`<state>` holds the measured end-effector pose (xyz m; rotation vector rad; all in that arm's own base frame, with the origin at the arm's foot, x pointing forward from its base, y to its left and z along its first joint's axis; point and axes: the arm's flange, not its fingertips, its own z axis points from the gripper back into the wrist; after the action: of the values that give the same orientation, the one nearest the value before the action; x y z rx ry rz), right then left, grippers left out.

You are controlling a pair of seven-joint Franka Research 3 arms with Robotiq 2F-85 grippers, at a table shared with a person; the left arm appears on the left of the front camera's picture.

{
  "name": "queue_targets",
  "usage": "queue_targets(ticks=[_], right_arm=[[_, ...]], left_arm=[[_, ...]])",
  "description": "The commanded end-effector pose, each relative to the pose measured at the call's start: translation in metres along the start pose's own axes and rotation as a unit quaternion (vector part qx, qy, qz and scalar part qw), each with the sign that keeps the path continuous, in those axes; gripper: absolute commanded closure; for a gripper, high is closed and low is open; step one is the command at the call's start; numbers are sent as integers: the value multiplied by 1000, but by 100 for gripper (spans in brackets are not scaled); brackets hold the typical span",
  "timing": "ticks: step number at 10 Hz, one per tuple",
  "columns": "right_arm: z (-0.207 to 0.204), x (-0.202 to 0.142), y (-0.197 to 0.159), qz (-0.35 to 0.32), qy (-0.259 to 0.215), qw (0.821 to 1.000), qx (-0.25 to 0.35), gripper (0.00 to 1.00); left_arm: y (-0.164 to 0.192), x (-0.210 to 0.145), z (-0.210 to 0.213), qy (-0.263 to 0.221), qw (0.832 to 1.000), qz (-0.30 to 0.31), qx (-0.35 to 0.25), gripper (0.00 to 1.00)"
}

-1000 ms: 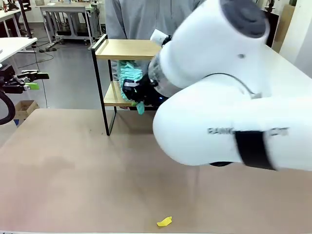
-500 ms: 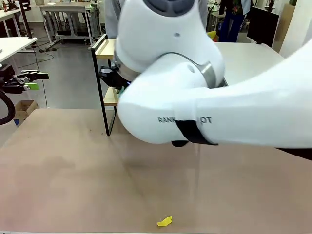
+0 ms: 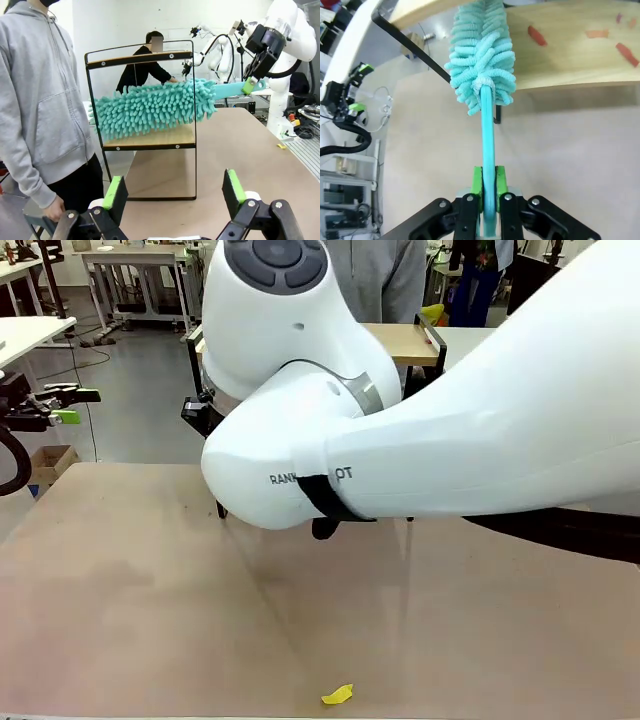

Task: Clean the shelf.
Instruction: Clean the specific section of the Shelf indicated by the human with the Duster.

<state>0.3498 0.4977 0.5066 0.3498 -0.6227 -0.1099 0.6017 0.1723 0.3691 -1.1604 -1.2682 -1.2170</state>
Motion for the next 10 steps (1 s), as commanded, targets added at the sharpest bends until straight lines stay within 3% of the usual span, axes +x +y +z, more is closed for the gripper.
queue_targets(ticks=[1,4,5,6,9,10], right_arm=[[-32,11,31,-12,7,1000,-3,87],[-51,3,23,-13,31,999,-10,87],[-47,3,28,20,30,999,13,87],[-31,-11,5,-12,23,1000,-9,87],[-36,-12,7,-5,26,1000,-7,87],[-32,-4,-12,-23,35,999,-22,87]], left_arm=[[-1,2,0,3,1000,-6,-3,0],[-1,2,0,3,1000,-6,-3,0],[-1,2,0,3,1000,-6,-3,0],[-1,2,0,3,1000,-6,-3,0],[-1,2,0,3,1000,-6,-3,0],[-1,2,0,3,1000,-6,-3,0]])
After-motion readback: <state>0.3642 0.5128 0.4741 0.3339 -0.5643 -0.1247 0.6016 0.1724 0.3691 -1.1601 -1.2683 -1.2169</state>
